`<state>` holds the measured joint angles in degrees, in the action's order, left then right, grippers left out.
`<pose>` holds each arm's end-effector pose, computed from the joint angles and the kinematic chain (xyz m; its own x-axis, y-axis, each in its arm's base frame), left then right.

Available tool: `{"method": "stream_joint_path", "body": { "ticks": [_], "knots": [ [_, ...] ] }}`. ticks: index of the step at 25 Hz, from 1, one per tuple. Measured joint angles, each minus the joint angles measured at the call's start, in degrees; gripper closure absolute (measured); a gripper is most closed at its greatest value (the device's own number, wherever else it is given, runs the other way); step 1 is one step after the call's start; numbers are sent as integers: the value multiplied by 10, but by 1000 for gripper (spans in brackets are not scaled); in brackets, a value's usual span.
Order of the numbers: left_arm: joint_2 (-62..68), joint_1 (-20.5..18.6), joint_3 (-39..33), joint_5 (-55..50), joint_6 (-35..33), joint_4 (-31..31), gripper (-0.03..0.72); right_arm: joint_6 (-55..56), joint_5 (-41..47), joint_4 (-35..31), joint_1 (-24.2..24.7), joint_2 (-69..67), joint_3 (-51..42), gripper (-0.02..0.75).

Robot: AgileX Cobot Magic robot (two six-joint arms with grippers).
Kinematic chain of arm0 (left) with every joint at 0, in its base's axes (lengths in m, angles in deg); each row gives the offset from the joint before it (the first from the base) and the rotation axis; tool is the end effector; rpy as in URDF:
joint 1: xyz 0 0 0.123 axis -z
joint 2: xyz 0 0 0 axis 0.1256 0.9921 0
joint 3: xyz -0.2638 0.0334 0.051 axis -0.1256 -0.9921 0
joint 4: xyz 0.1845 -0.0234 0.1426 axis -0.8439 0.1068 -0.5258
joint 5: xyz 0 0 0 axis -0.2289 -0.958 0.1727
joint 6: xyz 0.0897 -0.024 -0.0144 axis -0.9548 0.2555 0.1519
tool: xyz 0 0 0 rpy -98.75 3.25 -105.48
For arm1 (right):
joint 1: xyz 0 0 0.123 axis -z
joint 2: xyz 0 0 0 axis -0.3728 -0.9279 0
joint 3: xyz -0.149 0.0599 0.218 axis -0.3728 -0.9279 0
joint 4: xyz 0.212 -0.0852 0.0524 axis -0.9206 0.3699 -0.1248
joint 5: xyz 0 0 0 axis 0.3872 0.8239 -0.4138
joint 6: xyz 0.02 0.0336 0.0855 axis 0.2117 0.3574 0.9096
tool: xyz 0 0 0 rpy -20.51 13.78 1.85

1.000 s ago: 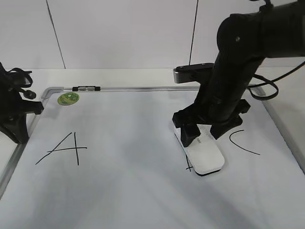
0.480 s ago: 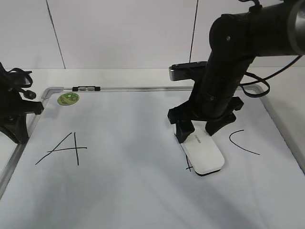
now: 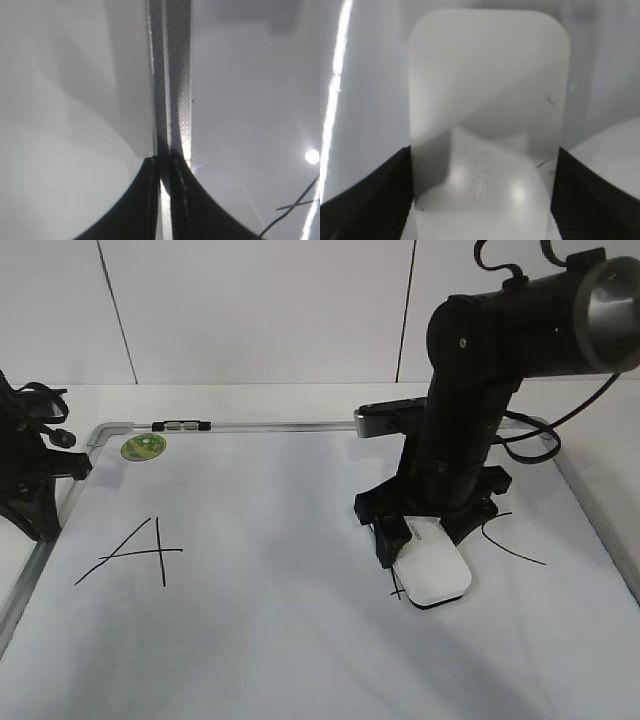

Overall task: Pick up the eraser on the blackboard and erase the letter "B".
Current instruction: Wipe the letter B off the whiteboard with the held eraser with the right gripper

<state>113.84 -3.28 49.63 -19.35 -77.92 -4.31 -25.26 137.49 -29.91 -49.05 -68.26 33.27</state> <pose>0.3572 -0.0352 0.1469 -0.9982 0.0271 0.0529 0.0211 0.9937 -0.1099 0.3239 0.1744 0.1714 -0.9398 -0.3343 -0.0702 -0.3397 0.9365 0.0872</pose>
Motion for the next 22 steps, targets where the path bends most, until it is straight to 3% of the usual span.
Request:
{"method": "stream_joint_path", "body": {
  "ticks": [22],
  "knots": [
    [0,0,0,-1,0,0,669,3,38,-1,0,-11,19,150]
  ]
}}
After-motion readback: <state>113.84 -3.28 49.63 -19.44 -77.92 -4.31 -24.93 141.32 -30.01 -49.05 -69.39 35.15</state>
